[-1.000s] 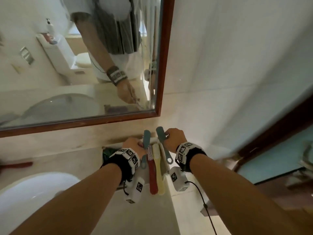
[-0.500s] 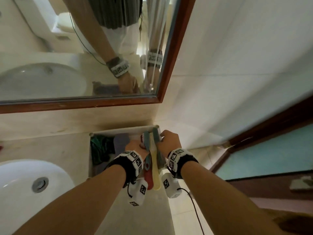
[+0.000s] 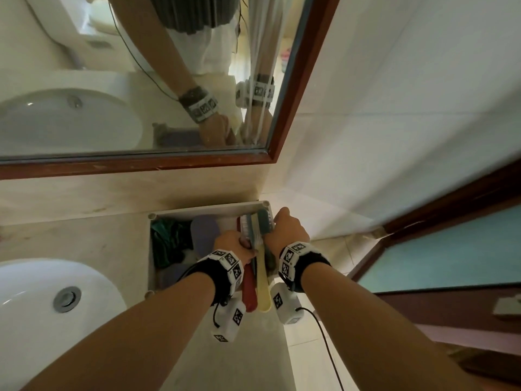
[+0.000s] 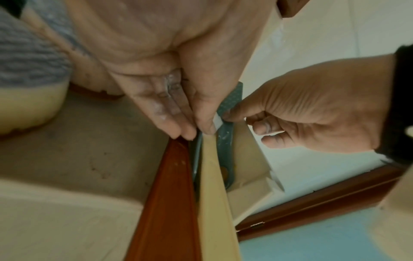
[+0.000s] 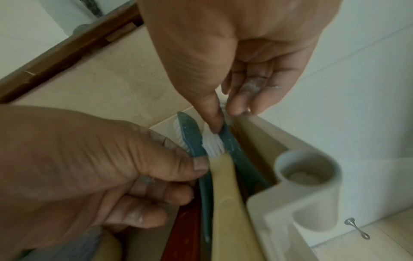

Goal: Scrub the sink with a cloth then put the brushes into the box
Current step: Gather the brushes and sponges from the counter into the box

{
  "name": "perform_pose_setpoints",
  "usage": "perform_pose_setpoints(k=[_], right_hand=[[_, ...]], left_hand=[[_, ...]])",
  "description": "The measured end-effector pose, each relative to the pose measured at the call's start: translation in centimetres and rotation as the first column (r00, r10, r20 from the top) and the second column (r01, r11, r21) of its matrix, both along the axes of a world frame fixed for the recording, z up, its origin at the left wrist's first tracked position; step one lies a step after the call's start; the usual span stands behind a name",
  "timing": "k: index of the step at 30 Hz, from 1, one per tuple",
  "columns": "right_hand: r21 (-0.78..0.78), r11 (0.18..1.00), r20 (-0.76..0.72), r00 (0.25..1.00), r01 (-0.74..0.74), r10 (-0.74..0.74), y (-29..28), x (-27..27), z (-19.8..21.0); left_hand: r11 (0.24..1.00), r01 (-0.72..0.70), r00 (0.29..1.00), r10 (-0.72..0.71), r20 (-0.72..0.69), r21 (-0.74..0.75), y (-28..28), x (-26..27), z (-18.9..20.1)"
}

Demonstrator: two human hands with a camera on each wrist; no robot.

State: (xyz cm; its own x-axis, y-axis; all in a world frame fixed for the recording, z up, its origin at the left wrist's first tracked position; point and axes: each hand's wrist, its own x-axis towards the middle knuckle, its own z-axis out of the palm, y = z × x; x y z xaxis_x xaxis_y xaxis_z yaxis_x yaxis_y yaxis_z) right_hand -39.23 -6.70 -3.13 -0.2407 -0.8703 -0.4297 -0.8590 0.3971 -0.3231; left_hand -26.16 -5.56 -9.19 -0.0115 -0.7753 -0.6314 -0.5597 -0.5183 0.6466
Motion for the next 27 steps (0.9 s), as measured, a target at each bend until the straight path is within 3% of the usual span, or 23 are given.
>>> perform_pose_setpoints(k=[6, 12, 15, 19, 24, 27], right_hand=[[0.027, 1.000, 0.004, 1.000, -0.014, 0.014, 0.8, -0.6, 1.0], [-0.030, 0.987, -0.068, 0.986, -0.156, 0.153, 1.1, -1.4, 4.7], [-0.098, 0.963, -0.114, 0.964, -0.250, 0.239, 0.8, -1.6, 8.0], [-0.180, 0.910, -0.185, 0.922, -0.373, 0.341, -0.1, -1.7, 13.9], [-0.314, 0.814, -0.261, 0.869, -0.488, 0.420, -0.3, 1.6, 22.2], [-0.401, 0.735, -0.333, 0.834, -0.547, 0.439, 0.3, 4.4, 27.3]], left_hand=[[0.999, 0.027, 0.999, -0.025, 0.041, -0.044, 0.4, 0.6, 1.1], [0.930, 0.322, 0.878, -0.223, 0.424, -0.178, 0.7, 1.8, 7.1], [0.891, 0.398, 0.833, -0.251, 0.493, -0.219, 0.2, 2.7, 11.1], [0.832, 0.454, 0.774, -0.191, 0.604, -0.319, -0.3, 4.3, 18.2], [0.757, 0.528, 0.609, -0.021, 0.793, -0.386, 0.7, 8.8, 28.0], [0.764, 0.481, 0.586, 0.085, 0.806, -0.430, 2.7, 12.8, 33.2]])
